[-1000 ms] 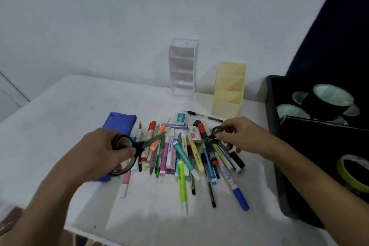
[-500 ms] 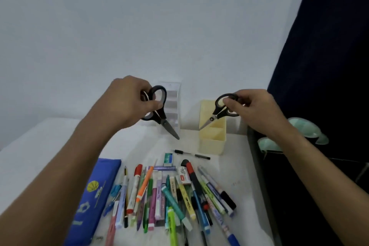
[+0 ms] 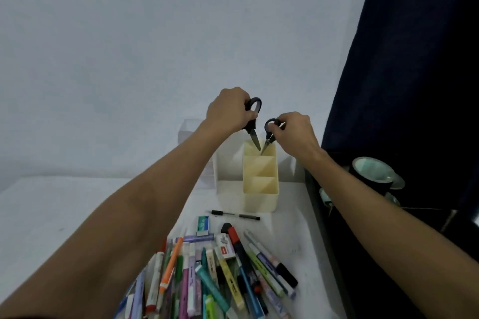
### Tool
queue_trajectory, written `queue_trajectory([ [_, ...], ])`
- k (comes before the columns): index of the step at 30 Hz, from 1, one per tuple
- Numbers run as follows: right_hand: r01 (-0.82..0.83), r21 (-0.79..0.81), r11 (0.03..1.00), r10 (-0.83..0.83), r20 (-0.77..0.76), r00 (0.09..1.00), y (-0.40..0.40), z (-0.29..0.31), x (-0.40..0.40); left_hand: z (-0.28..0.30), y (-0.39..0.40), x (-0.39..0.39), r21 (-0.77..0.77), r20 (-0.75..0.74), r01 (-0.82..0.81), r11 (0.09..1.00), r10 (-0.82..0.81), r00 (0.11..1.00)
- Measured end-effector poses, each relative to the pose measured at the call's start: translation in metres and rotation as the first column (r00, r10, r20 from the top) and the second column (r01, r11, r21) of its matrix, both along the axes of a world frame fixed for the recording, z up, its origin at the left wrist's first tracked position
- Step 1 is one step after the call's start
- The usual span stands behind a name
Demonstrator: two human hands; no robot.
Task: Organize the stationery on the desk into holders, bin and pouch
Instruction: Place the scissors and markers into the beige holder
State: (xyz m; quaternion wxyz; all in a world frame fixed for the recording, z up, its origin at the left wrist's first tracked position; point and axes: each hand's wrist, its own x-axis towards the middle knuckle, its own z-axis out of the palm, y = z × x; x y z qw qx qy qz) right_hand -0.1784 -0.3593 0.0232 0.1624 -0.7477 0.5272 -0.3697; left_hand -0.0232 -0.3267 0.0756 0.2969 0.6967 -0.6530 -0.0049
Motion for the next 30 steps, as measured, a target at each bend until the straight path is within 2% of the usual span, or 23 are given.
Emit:
queue_trajectory([
  [10,0.066,0.083,0.994,-0.064,-0.023,0.998,-0.024,-0.041,0.019,-0.057,-0.040,-0.008,0.138,-0.274,0.033,0.990,0.006,0.962],
  [20,0.015,0.331,0.944,-0.102,0.248,0.963,-0.021,-0.045,0.021,-0.078,-0.041,-0.014,0.166,-0.423,0.012,0.986,0.061,0.904],
  [24,-0.048,0.340,0.939,-0.048,0.269,0.962,-0.016,-0.044,0.023,-0.080,-0.035,-0.014,0.201,-0.441,0.042,0.979,0.052,0.896],
  [27,-0.095,0.338,0.936,0.015,0.230,0.973,-0.013,-0.046,0.023,-0.078,-0.028,-0.012,0.237,-0.481,0.060,0.970,0.063,0.875],
  [30,-0.095,0.293,0.951,0.017,0.260,0.966,-0.011,-0.047,0.020,-0.074,-0.016,-0.011,0.270,-0.512,0.042,0.962,0.106,0.853],
])
